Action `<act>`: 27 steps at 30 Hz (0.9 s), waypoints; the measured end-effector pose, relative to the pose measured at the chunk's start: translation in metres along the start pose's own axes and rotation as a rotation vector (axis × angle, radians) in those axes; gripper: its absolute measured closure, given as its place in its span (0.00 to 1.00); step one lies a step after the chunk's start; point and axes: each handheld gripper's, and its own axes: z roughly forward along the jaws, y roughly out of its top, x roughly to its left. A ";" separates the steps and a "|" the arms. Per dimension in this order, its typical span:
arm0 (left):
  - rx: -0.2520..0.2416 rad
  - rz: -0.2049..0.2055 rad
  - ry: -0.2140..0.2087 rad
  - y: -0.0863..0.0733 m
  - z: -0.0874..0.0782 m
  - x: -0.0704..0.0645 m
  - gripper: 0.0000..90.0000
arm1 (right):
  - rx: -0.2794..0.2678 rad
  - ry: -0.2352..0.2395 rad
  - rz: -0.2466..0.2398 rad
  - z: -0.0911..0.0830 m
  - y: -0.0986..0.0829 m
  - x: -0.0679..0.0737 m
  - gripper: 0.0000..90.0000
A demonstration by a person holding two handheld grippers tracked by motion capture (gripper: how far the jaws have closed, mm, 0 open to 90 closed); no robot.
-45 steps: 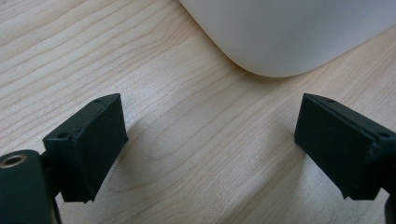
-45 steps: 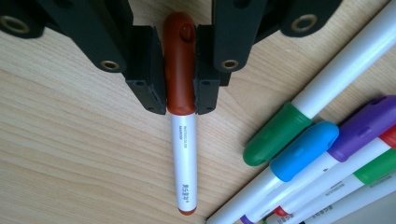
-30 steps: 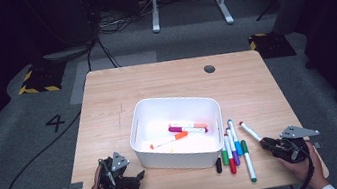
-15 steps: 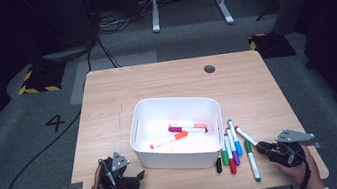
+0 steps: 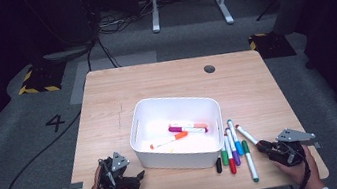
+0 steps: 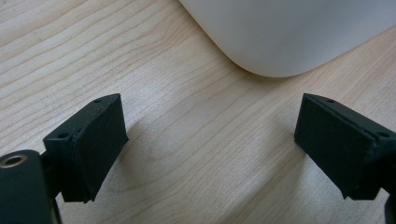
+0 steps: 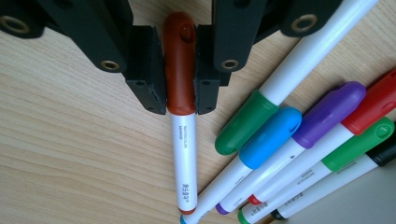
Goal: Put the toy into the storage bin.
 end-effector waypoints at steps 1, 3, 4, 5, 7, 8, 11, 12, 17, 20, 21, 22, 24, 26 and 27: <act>0.000 0.000 0.000 0.000 0.000 0.000 0.10 | -0.003 -0.001 -0.003 0.001 0.000 -0.001 0.84; 0.000 0.000 0.000 0.000 0.000 0.000 0.10 | -0.001 -0.002 0.008 0.001 -0.001 -0.002 0.84; 0.000 0.000 0.000 0.000 0.000 0.000 0.10 | -0.003 -0.005 0.004 0.001 -0.001 -0.003 0.84; 0.000 0.000 0.000 0.000 0.000 0.000 0.10 | -0.003 -0.007 0.004 0.001 -0.001 -0.003 0.84; 0.000 0.000 0.000 0.000 0.000 0.000 0.10 | -0.016 -0.007 0.015 0.000 0.001 -0.003 0.84; 0.000 0.000 0.000 0.000 0.000 0.000 0.10 | -0.019 -0.010 0.006 0.000 0.001 -0.005 0.84; 0.000 0.000 0.000 0.000 0.000 0.000 0.10 | -0.026 -0.010 0.006 0.000 0.001 -0.006 0.84; 0.000 0.000 0.000 0.000 0.000 0.000 0.10 | -0.029 -0.004 0.011 0.000 0.001 -0.007 0.84; 0.000 0.000 0.000 0.000 0.000 0.000 0.10 | -0.034 0.008 0.041 0.000 0.000 -0.014 0.84; 0.001 0.001 0.001 0.000 0.000 0.000 0.10 | -0.044 0.030 0.061 0.001 -0.002 -0.017 0.84; 0.001 0.000 0.001 0.000 0.000 0.000 0.10 | -0.048 0.040 0.082 0.001 -0.001 -0.016 0.84; 0.001 0.000 0.001 0.000 0.000 0.000 0.10 | -0.044 0.037 0.074 0.003 -0.001 -0.015 0.84; 0.000 0.000 0.001 0.000 0.000 0.000 0.10 | -0.051 0.040 0.075 0.005 0.000 -0.013 0.84; 0.001 0.000 0.001 0.000 0.000 0.000 0.10 | -0.042 0.039 0.059 0.007 0.001 -0.012 0.84; 0.001 -0.001 0.001 0.000 0.000 0.000 0.10 | -0.042 0.034 0.050 0.008 0.002 -0.012 0.84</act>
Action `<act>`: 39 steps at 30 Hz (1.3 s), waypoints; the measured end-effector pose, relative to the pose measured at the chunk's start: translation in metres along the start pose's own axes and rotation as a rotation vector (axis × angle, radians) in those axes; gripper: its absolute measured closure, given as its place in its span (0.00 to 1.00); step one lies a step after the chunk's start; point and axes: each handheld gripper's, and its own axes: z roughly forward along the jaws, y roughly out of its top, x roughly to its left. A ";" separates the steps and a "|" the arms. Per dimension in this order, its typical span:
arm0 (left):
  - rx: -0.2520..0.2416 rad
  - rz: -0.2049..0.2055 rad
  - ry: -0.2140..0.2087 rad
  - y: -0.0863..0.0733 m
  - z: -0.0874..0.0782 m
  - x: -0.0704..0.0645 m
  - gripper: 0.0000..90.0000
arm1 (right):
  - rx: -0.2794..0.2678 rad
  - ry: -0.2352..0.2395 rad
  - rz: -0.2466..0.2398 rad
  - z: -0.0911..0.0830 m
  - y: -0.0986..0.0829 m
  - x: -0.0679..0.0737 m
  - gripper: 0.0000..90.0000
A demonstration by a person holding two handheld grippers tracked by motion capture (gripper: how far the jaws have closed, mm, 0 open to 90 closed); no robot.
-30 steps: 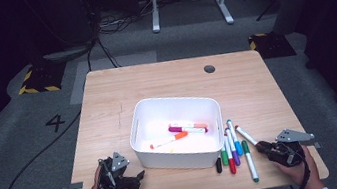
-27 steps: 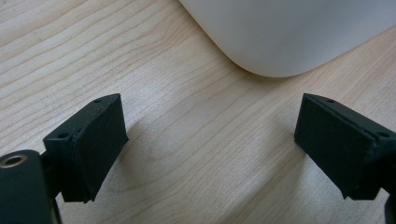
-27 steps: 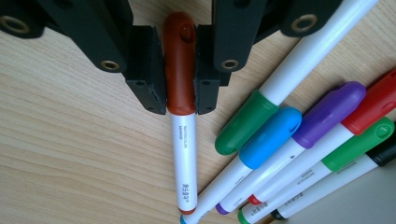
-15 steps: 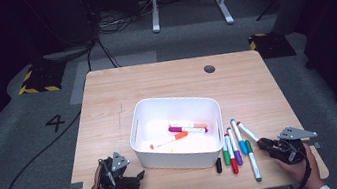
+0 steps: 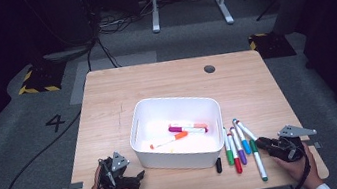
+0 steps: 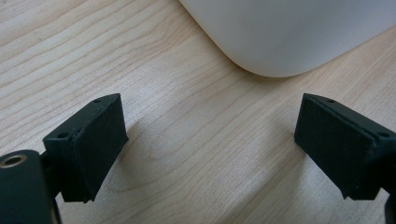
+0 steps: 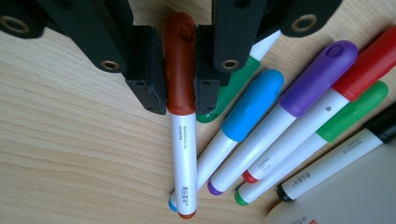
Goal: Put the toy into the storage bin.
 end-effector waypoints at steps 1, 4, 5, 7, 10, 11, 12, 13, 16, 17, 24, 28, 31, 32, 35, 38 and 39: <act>0.000 0.001 0.000 0.000 0.000 0.000 0.10 | 0.000 -0.001 -0.001 0.000 0.000 0.000 0.84; 0.000 0.001 0.000 0.000 0.000 0.000 0.10 | -0.009 0.002 0.018 -0.001 0.000 -0.001 0.84; 0.000 0.001 -0.002 0.000 0.000 0.000 0.10 | -0.009 0.003 0.023 -0.002 0.000 -0.001 0.84; 0.000 0.000 0.000 0.000 0.000 0.000 0.10 | -0.019 0.001 0.026 -0.002 0.001 -0.003 0.84; 0.000 0.001 0.000 0.000 0.000 0.000 0.10 | -0.029 0.015 0.029 -0.001 0.002 -0.004 0.84; 0.000 0.001 0.000 0.000 0.000 0.000 0.10 | -0.040 0.026 0.021 -0.001 0.002 -0.005 0.84; 0.000 0.001 0.000 0.000 0.000 0.000 0.10 | -0.044 0.026 0.022 0.000 0.002 -0.005 0.84; 0.000 0.001 0.000 0.000 0.000 0.000 0.10 | -0.047 0.028 0.023 0.000 0.003 -0.005 0.84; 0.000 0.000 0.000 0.000 0.000 0.000 0.10 | -0.048 0.032 0.019 0.002 0.004 -0.006 0.84; 0.000 0.001 -0.001 0.000 0.000 0.000 0.10 | -0.049 0.038 0.020 0.001 0.006 -0.006 0.84; -0.001 0.000 -0.001 0.000 0.000 0.000 0.10 | -0.060 0.048 -0.010 -0.001 0.013 -0.007 0.84; 0.000 -0.001 0.000 0.000 0.000 0.000 0.10 | -0.084 0.066 -0.007 -0.004 0.020 -0.008 0.84; 0.000 0.001 -0.002 0.000 0.000 0.000 0.10 | -0.101 0.069 -0.031 -0.008 0.027 -0.009 0.84; 0.000 -0.001 0.000 0.000 0.000 0.000 0.10 | -0.107 0.077 -0.049 -0.010 0.030 -0.009 0.84; 0.000 -0.001 0.000 0.000 0.000 0.000 0.10 | -0.139 0.089 -0.073 -0.017 0.043 -0.005 0.84; 0.000 0.001 -0.002 0.000 0.000 0.000 0.10 | -0.164 0.101 -0.125 -0.026 0.058 0.002 0.84; 0.000 0.001 0.000 0.000 0.000 0.000 0.10 | -0.173 0.108 -0.131 -0.029 0.063 0.005 0.84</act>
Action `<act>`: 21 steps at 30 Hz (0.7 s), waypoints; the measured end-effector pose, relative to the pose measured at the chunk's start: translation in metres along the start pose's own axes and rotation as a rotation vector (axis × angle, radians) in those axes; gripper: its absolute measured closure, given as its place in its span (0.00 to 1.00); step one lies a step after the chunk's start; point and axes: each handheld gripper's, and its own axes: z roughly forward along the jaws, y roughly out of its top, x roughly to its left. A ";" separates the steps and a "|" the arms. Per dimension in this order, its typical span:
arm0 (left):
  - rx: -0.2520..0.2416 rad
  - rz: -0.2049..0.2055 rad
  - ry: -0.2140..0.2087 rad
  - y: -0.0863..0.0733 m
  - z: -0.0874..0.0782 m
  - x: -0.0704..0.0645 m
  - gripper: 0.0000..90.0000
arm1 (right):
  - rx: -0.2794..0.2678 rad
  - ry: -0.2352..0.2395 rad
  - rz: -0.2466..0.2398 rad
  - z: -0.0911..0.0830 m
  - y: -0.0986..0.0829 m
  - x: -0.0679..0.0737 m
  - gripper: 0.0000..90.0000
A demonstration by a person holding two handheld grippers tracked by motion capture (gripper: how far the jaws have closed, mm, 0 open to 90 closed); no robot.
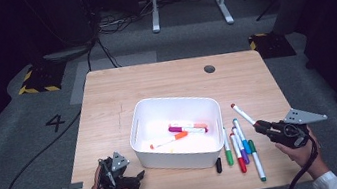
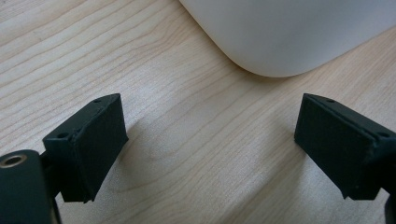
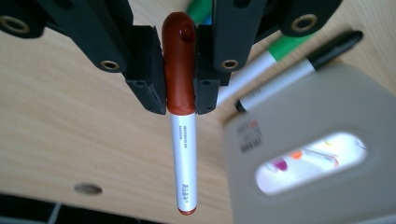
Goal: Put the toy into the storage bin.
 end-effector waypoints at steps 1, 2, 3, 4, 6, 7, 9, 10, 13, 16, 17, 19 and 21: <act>0.000 -0.001 -0.001 0.000 0.000 0.000 0.10 | -0.014 0.009 -0.020 -0.002 0.008 0.002 0.84; 0.000 0.000 0.000 0.000 0.000 0.000 0.10 | -0.026 0.013 -0.025 -0.003 0.013 0.004 0.84; 0.000 0.000 0.000 0.000 0.000 0.000 0.10 | -0.036 0.029 -0.027 -0.005 0.021 0.004 0.84; 0.000 0.000 0.000 0.000 0.000 0.000 0.10 | -0.041 0.037 -0.030 -0.005 0.025 0.005 0.84; 0.000 0.000 0.000 0.000 0.000 0.000 0.10 | -0.043 0.042 -0.062 -0.006 0.037 0.007 0.84; 0.000 0.000 0.000 0.000 0.000 0.000 0.10 | -0.038 0.054 -0.067 -0.005 0.043 0.010 0.84; 0.000 0.000 0.000 0.000 0.000 0.000 0.10 | -0.035 0.068 -0.108 -0.003 0.056 0.015 0.84; 0.000 0.000 0.000 0.000 0.000 0.000 0.10 | -0.033 0.074 -0.116 -0.001 0.061 0.017 0.84; 0.000 0.000 0.000 0.000 0.000 0.000 0.10 | -0.029 0.101 -0.158 0.006 0.076 0.025 0.84; 0.000 0.000 0.000 0.000 0.000 0.000 0.10 | -0.025 0.138 -0.182 0.015 0.089 0.036 0.84; 0.000 0.000 -0.001 0.000 0.000 0.000 0.10 | -0.025 0.149 -0.190 0.018 0.094 0.039 0.84; 0.000 0.000 -0.001 0.000 0.000 0.000 0.10 | -0.005 0.173 -0.204 0.025 0.101 0.048 0.84; 0.000 0.000 -0.001 0.000 0.000 0.000 0.10 | 0.016 0.192 -0.236 0.034 0.109 0.056 0.84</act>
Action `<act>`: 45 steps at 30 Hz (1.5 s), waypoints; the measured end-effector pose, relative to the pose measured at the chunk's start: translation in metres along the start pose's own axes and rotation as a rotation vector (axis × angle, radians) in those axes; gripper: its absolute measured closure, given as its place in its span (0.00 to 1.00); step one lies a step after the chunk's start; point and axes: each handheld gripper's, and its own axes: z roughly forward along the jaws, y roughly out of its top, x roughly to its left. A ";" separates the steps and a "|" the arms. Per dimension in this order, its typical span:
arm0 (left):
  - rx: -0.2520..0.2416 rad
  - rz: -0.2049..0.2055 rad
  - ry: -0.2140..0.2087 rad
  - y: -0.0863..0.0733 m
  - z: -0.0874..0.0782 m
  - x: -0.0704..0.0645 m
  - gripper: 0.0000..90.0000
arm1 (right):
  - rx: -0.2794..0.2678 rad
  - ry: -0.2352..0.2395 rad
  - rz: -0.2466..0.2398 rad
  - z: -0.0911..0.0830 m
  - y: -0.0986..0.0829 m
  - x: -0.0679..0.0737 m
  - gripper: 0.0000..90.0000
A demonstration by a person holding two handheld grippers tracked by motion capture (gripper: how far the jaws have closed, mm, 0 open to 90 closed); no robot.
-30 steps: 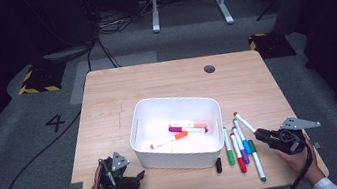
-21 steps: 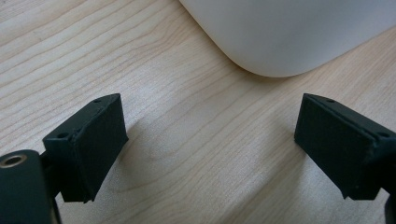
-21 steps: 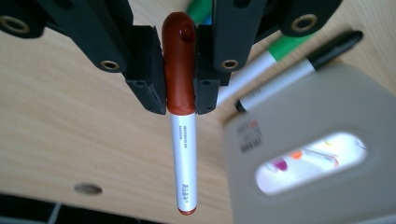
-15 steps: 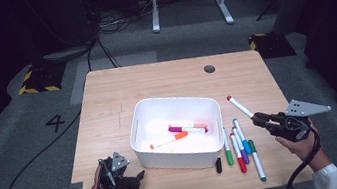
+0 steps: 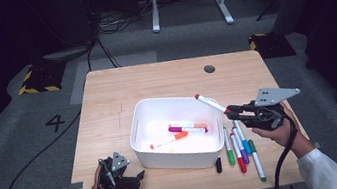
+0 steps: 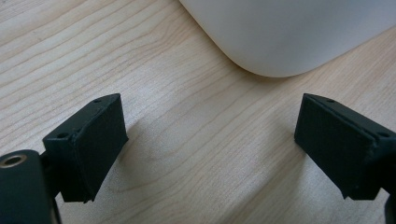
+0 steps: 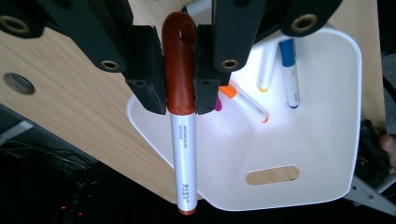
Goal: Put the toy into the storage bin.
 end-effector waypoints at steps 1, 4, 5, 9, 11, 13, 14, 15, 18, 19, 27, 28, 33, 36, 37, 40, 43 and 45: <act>0.000 0.000 0.001 0.000 0.000 0.000 0.10 | 0.009 0.015 -0.019 0.007 0.005 0.003 0.84; 0.000 0.000 0.000 0.000 0.000 0.000 0.10 | 0.035 0.057 -0.045 0.022 0.014 0.010 0.84; 0.000 0.001 0.000 0.000 0.000 0.000 0.10 | 0.043 0.065 -0.053 0.026 0.016 0.012 0.84; 0.001 0.000 0.001 0.000 0.000 0.000 0.10 | 0.090 0.116 -0.077 0.045 0.024 0.020 0.84; 0.000 0.000 -0.001 0.000 0.000 0.000 0.10 | 0.113 0.134 -0.091 0.052 0.026 0.023 0.84; 0.000 0.000 0.000 0.000 0.000 0.000 0.10 | 0.134 0.150 -0.106 0.059 0.027 0.025 0.84; 0.000 0.000 0.000 0.000 0.000 0.000 0.10 | 0.146 0.157 -0.104 0.064 0.028 0.027 0.84; 0.000 0.000 0.000 0.000 0.000 0.000 0.10 | 0.159 0.165 -0.108 0.068 0.030 0.028 0.84; 0.000 0.000 0.000 0.000 0.000 0.000 0.10 | 0.193 0.182 -0.110 0.076 0.033 0.030 0.84; 0.000 0.000 0.000 0.000 0.000 0.000 0.10 | 0.207 0.188 -0.110 0.078 0.033 0.031 0.84; 0.000 0.000 0.001 0.000 0.000 0.000 0.10 | 0.330 0.242 -0.145 0.097 0.034 0.039 0.84; 0.000 -0.001 0.000 0.000 0.000 0.000 0.10 | 0.351 0.250 -0.152 0.099 0.033 0.040 0.84; 0.000 0.000 0.000 0.000 0.000 0.000 0.10 | 0.402 0.287 -0.166 0.104 0.030 0.047 0.84; 0.000 0.000 0.001 0.000 0.000 0.000 0.10 | 0.424 0.304 -0.164 0.105 0.029 0.049 0.84; 0.000 0.000 -0.001 0.000 0.000 0.000 0.10 | 0.426 0.308 -0.174 0.106 0.028 0.049 0.84; 0.000 0.000 0.001 0.000 0.000 0.000 0.10 | 0.438 0.317 -0.175 0.106 0.027 0.051 0.83; 0.000 0.000 0.001 0.000 0.000 0.000 0.10 | 0.432 0.307 -0.168 0.106 0.027 0.051 0.77; 0.000 0.000 0.001 0.000 0.000 0.000 0.10 | 0.422 0.285 -0.170 0.104 0.028 0.049 0.75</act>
